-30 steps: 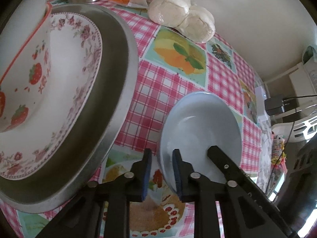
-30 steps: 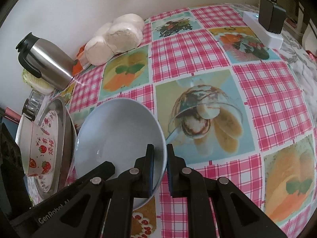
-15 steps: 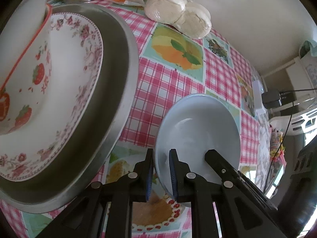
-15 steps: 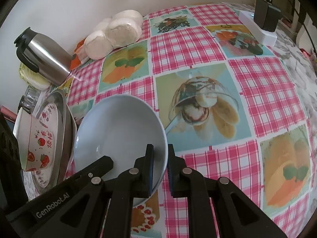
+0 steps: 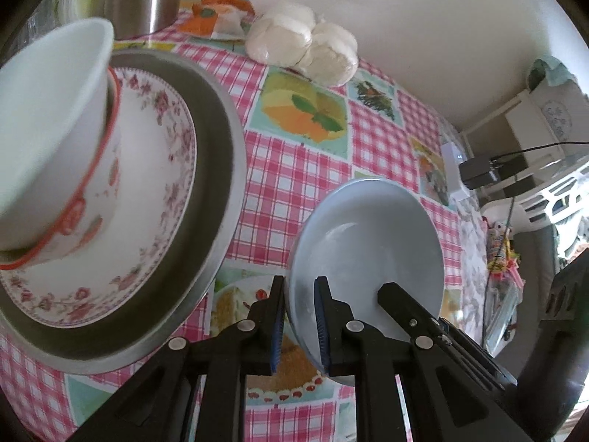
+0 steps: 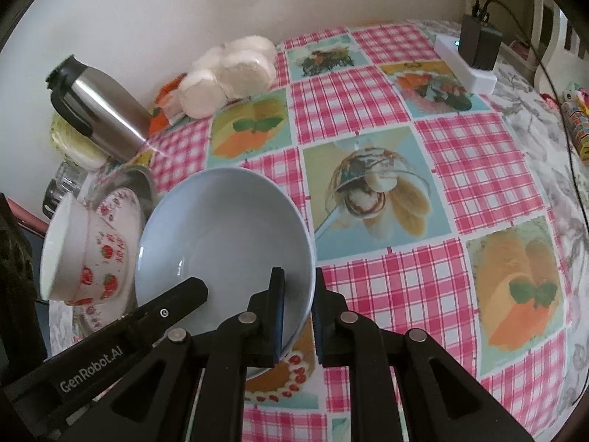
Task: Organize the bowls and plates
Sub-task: 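Lift the white round bowl and carry it over the steel basin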
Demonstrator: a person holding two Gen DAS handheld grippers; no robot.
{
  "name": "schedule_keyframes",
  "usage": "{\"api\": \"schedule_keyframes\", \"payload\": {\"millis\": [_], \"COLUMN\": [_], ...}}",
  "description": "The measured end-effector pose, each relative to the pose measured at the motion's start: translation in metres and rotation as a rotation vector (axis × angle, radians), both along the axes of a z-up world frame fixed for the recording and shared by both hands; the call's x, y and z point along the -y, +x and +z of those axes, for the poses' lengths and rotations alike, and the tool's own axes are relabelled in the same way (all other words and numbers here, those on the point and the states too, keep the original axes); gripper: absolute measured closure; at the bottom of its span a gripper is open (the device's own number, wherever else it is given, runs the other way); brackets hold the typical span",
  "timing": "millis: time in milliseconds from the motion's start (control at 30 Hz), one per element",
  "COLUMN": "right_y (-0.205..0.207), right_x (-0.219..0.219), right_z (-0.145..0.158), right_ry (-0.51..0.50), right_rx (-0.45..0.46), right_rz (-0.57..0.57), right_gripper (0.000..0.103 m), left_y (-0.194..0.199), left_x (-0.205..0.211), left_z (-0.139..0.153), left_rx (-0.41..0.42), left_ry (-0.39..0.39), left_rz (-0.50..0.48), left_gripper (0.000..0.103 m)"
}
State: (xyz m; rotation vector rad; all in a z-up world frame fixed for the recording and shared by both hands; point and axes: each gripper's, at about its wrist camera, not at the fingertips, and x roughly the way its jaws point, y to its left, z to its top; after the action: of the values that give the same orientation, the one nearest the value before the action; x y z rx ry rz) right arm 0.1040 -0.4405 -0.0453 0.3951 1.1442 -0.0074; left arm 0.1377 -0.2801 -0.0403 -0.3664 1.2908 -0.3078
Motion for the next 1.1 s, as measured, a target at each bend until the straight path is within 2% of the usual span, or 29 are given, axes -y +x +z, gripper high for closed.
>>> {"api": "schedule_keyframes", "payload": {"millis": [167, 567, 833, 1100], "right_y": [-0.009, -0.026, -0.024, -0.016], "right_x": [-0.007, -0.038, -0.06, -0.09], "right_z": [0.023, 0.073, 0.09, 0.098], "right_ry": [0.003, 0.007, 0.029, 0.037], "right_rx": [0.038, 0.162, 0.217, 0.245], "right_rz": [-0.004, -0.003, 0.02, 0.053], "right_gripper": [0.088, 0.086, 0.086, 0.086], "left_y": [-0.008, -0.022, -0.025, -0.022], "left_x": [-0.008, -0.04, -0.066, -0.099], "left_z": [0.029, 0.073, 0.094, 0.103], "left_rx": [0.074, 0.17, 0.229, 0.252], "left_ry": [-0.008, -0.054, -0.065, -0.079], "left_rz": [-0.025, -0.026, -0.004, 0.045], "left_gripper": [0.086, 0.086, 0.086, 0.086]}}
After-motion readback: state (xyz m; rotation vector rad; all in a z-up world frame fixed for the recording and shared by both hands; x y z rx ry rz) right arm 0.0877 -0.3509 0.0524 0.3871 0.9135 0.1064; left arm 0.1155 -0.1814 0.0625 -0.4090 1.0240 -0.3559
